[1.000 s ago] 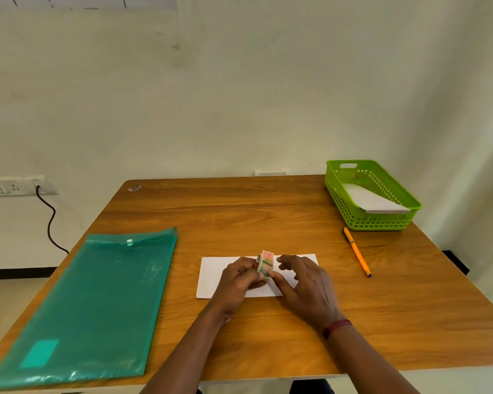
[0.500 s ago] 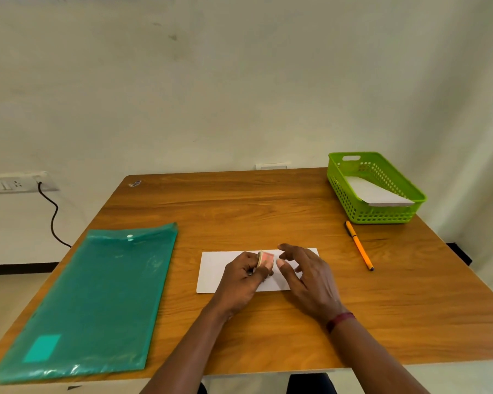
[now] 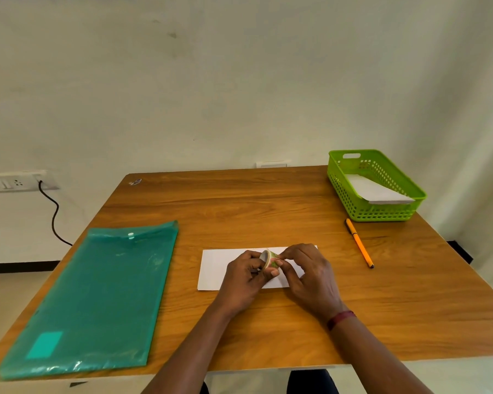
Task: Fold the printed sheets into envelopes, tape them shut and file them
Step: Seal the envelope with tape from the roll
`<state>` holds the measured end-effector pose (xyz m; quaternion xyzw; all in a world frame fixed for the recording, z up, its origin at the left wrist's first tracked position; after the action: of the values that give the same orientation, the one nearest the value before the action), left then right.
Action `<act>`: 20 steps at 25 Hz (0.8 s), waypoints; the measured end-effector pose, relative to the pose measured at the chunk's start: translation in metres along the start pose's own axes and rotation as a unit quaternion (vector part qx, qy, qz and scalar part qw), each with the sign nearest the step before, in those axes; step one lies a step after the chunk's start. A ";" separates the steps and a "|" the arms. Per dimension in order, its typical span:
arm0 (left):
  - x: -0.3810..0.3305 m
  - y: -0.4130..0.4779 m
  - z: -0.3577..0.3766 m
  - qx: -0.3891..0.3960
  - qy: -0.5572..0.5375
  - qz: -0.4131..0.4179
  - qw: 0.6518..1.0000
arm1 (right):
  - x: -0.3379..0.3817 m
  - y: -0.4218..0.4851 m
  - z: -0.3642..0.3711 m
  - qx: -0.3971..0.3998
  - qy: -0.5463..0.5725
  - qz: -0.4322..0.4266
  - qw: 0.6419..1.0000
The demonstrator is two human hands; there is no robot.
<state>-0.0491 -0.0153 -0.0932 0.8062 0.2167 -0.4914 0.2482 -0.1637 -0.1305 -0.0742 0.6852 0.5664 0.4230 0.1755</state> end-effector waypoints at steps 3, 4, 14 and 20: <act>0.004 0.002 -0.003 -0.002 -0.025 -0.015 1.000 | 0.002 -0.001 -0.001 -0.016 -0.009 -0.014 1.000; 0.006 0.002 -0.004 -0.003 -0.037 -0.019 0.999 | 0.002 -0.001 -0.002 -0.019 -0.008 -0.015 1.000; 0.013 0.004 -0.007 0.007 -0.138 -0.065 0.988 | -0.010 0.001 -0.008 -0.042 0.099 0.063 0.992; 0.016 0.005 -0.007 -0.016 -0.141 -0.074 0.987 | -0.016 0.003 -0.007 -0.036 0.064 0.122 0.990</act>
<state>-0.0343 -0.0133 -0.1042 0.7064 0.2463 -0.6138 0.2522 -0.1672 -0.1481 -0.0740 0.7142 0.4731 0.5039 0.1103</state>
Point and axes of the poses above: each hand's wrist, its own y-axis towards the middle knuckle, its own z-axis out of the palm, x = y × z, the point moved 5 cm from there along y, towards the middle knuckle, and after that the axes turned 1 degree about -y, right-handed, at the moved point
